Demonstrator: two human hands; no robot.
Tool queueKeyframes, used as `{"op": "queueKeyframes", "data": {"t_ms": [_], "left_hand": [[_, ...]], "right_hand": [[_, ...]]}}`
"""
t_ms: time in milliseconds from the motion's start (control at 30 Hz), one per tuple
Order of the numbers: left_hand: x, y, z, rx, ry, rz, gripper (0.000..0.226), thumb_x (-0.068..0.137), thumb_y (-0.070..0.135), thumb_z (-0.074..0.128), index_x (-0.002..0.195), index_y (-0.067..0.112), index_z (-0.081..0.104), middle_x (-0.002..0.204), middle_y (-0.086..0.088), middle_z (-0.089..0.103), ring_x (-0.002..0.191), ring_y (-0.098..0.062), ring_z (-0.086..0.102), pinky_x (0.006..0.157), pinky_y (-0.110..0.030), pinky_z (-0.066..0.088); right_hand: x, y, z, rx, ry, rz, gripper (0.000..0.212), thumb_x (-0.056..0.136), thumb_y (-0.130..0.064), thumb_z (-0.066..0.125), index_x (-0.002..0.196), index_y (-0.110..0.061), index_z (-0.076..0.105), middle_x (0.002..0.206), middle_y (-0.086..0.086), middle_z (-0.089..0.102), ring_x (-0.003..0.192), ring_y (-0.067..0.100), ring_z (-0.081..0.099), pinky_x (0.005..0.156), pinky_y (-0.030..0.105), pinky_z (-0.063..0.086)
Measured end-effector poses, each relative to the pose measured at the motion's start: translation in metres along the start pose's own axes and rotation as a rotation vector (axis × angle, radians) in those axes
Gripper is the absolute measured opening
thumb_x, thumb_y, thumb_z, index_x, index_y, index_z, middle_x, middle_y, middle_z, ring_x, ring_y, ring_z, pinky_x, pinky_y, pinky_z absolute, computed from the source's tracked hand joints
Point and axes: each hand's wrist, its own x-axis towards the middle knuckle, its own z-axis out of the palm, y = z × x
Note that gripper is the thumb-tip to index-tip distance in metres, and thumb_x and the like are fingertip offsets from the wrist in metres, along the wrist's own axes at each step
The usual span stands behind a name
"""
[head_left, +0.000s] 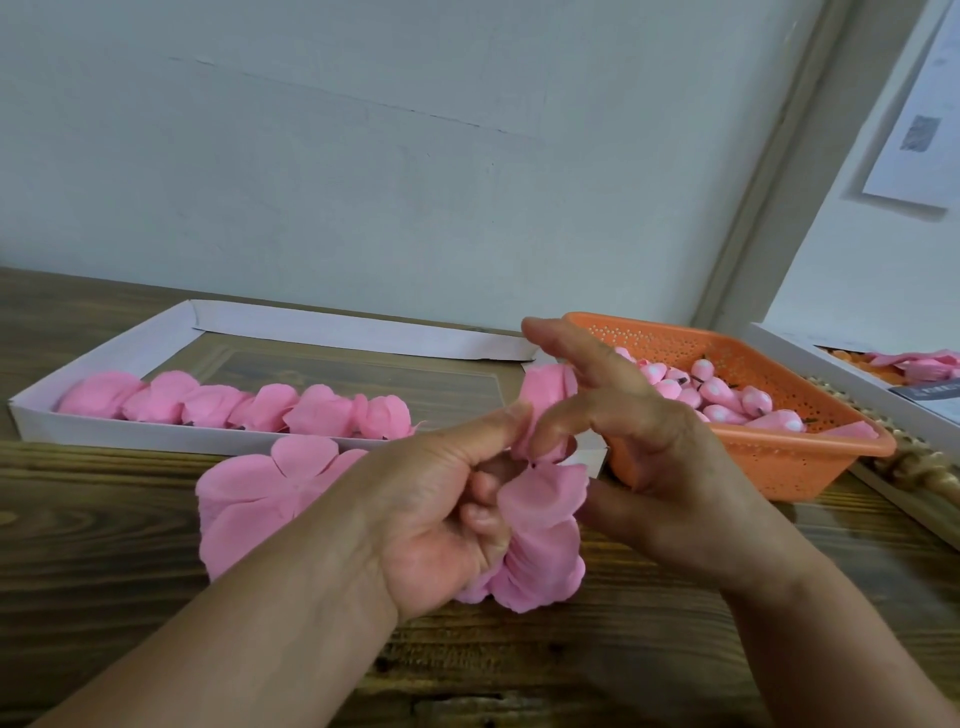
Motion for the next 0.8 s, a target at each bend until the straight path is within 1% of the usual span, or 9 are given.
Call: {"op": "queueKeyframes", "data": {"t_ms": [67, 200, 267, 333, 400, 500, 600, 700, 800], "left_hand": [[-0.001, 0.0, 0.001, -0.01, -0.001, -0.003, 0.011, 0.049, 0.015, 0.074, 0.057, 0.008, 0.07, 0.057, 0.001, 0.053, 0.032, -0.001, 0.035, 0.028, -0.009, 0.026], [-0.002, -0.003, 0.003, -0.044, -0.04, -0.023, 0.017, 0.044, 0.013, 0.075, 0.06, 0.006, 0.07, 0.056, -0.002, 0.056, 0.032, -0.001, 0.036, 0.027, -0.009, 0.026], [-0.002, -0.004, 0.003, -0.038, -0.023, -0.003, 0.014, 0.049, 0.01, 0.073, 0.062, 0.007, 0.071, 0.053, -0.001, 0.052, 0.031, -0.001, 0.037, 0.027, -0.009, 0.026], [-0.002, -0.004, 0.004, -0.007, -0.01, 0.035, 0.012, 0.047, 0.006, 0.068, 0.056, 0.012, 0.072, 0.052, 0.001, 0.052, 0.031, -0.001, 0.037, 0.027, -0.009, 0.025], [-0.002, -0.005, 0.005, 0.017, 0.003, 0.066, 0.008, 0.04, 0.007, 0.067, 0.045, 0.013, 0.068, 0.05, 0.003, 0.053, 0.032, 0.0, 0.038, 0.027, -0.009, 0.024], [-0.002, -0.006, 0.005, 0.023, 0.025, 0.089, 0.008, 0.046, 0.005, 0.066, 0.043, 0.012, 0.067, 0.052, 0.001, 0.054, 0.035, -0.001, 0.045, 0.029, -0.009, 0.028], [0.0, -0.007, 0.005, -0.001, 0.047, 0.13, 0.009, 0.051, 0.004, 0.065, 0.045, 0.008, 0.069, 0.053, -0.003, 0.059, 0.042, -0.003, 0.055, 0.032, -0.009, 0.036], [0.001, -0.007, 0.006, -0.006, 0.039, 0.177, 0.005, 0.056, 0.007, 0.067, 0.056, 0.003, 0.071, 0.056, -0.006, 0.06, 0.046, -0.007, 0.059, 0.038, -0.012, 0.045], [0.0, -0.005, 0.005, 0.004, -0.016, 0.218, 0.027, 0.062, 0.024, 0.073, 0.077, 0.002, 0.069, 0.063, -0.008, 0.06, 0.052, -0.01, 0.06, 0.046, -0.016, 0.052]], "right_hand": [[0.001, -0.001, 0.002, -0.063, 0.002, -0.017, 0.044, 0.069, 0.01, 0.07, 0.094, -0.027, 0.063, 0.149, 0.003, 0.033, 0.135, 0.002, 0.033, 0.098, 0.01, 0.033], [0.002, -0.004, 0.006, -0.115, 0.107, -0.05, 0.024, 0.075, -0.011, 0.074, 0.085, -0.033, 0.067, 0.141, -0.001, 0.043, 0.131, 0.004, 0.039, 0.099, 0.013, 0.034], [0.002, -0.003, 0.009, -0.109, 0.191, -0.033, 0.017, 0.075, -0.017, 0.075, 0.081, -0.032, 0.069, 0.134, -0.002, 0.049, 0.125, 0.004, 0.045, 0.103, 0.025, 0.037], [0.002, 0.0, 0.011, -0.115, 0.265, 0.026, 0.004, 0.073, -0.019, 0.074, 0.076, -0.018, 0.071, 0.129, -0.003, 0.052, 0.123, 0.003, 0.048, 0.107, 0.041, 0.034], [0.002, 0.002, 0.012, -0.083, 0.298, 0.083, 0.008, 0.073, -0.02, 0.072, 0.076, -0.014, 0.069, 0.125, -0.007, 0.054, 0.12, 0.001, 0.049, 0.107, 0.052, 0.032], [0.004, -0.001, 0.014, -0.049, 0.312, 0.11, 0.009, 0.073, -0.02, 0.07, 0.078, -0.024, 0.064, 0.122, -0.008, 0.055, 0.119, -0.003, 0.048, 0.107, 0.055, 0.029], [0.004, -0.001, 0.015, -0.044, 0.319, 0.126, 0.007, 0.074, -0.019, 0.069, 0.079, -0.021, 0.063, 0.122, -0.006, 0.056, 0.119, -0.002, 0.048, 0.108, 0.055, 0.028], [0.004, 0.001, 0.014, -0.012, 0.31, 0.154, 0.008, 0.074, -0.019, 0.068, 0.08, -0.013, 0.067, 0.122, -0.006, 0.056, 0.119, -0.002, 0.049, 0.11, 0.055, 0.025], [0.004, 0.003, 0.012, 0.038, 0.314, 0.181, 0.015, 0.074, -0.02, 0.068, 0.082, -0.008, 0.07, 0.121, -0.005, 0.057, 0.117, 0.003, 0.051, 0.11, 0.054, 0.026]]}}
